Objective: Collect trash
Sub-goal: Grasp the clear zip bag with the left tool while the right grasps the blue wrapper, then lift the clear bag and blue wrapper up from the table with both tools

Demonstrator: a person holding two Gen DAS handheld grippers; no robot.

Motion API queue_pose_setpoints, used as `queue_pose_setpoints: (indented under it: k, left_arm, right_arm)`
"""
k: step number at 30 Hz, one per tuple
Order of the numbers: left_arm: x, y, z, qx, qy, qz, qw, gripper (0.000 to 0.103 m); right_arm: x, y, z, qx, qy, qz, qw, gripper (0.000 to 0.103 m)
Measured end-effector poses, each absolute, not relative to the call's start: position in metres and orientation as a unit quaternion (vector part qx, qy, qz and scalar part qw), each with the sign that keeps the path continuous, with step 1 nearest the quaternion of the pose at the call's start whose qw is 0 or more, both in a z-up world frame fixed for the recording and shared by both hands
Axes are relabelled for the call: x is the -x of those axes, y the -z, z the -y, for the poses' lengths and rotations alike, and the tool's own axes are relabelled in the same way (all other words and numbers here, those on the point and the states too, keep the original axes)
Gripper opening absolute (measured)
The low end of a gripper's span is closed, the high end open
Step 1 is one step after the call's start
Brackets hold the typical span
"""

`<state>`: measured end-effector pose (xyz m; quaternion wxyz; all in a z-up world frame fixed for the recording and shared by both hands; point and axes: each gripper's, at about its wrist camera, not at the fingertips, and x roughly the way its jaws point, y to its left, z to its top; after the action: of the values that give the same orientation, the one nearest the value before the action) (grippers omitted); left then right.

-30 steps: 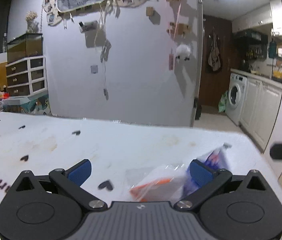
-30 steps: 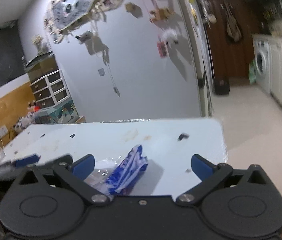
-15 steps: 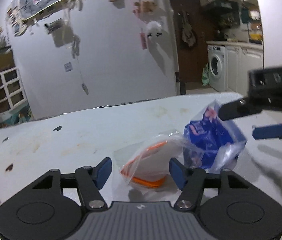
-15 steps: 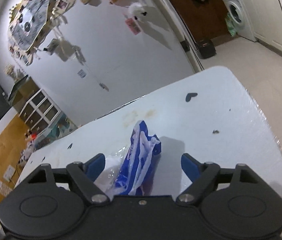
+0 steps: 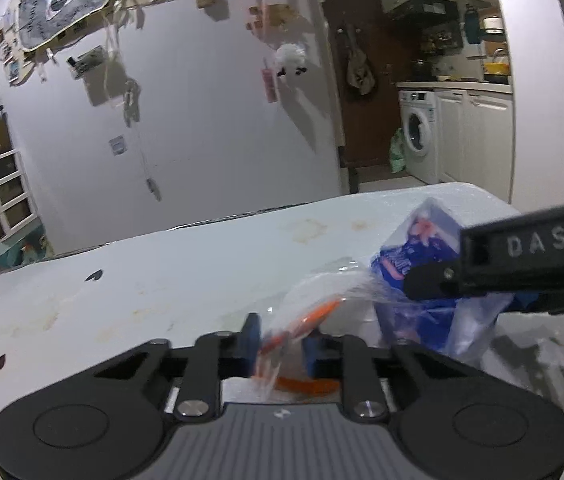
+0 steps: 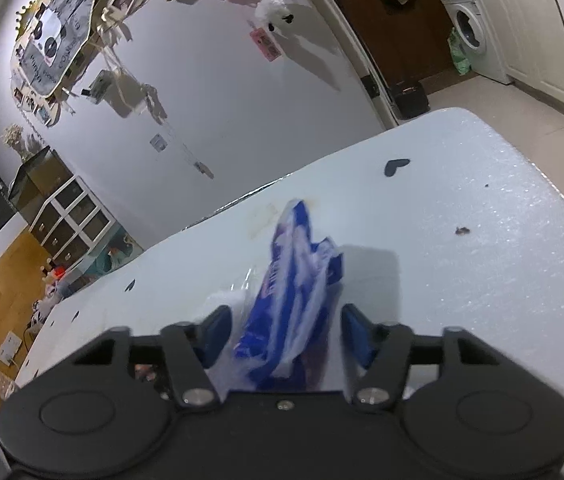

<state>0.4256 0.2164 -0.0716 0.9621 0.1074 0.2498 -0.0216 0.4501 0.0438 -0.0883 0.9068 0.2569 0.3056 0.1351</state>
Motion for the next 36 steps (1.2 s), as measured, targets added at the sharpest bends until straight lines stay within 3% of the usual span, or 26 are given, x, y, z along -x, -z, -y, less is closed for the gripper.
queue_pose_setpoints:
  k: [2, 7, 11, 36]
  left_arm:
    - [-0.424, 0.072, -0.217, -0.103, 0.022, -0.249, 0.963, 0.021]
    - [-0.421, 0.071, -0.216, -0.095, 0.025, -0.252, 0.963, 0.018]
    - [-0.416, 0.069, -0.226, -0.066, 0.015, -0.253, 0.965, 0.010]
    - [-0.307, 0.050, -0.180, 0.004, -0.044, -0.255, 0.966, 0.007]
  right_arm:
    - [-0.450, 0.089, -0.045, -0.259, -0.146, -0.304, 0.905, 0.042]
    - [-0.442, 0.082, -0.049, -0.231, -0.161, -0.287, 0.915, 0.028]
    - [-0.431, 0.072, -0.049, -0.201, -0.157, -0.271, 0.928, 0.010]
    - [-0.337, 0.070, -0.004, -0.140, -0.133, -0.249, 0.949, 0.007]
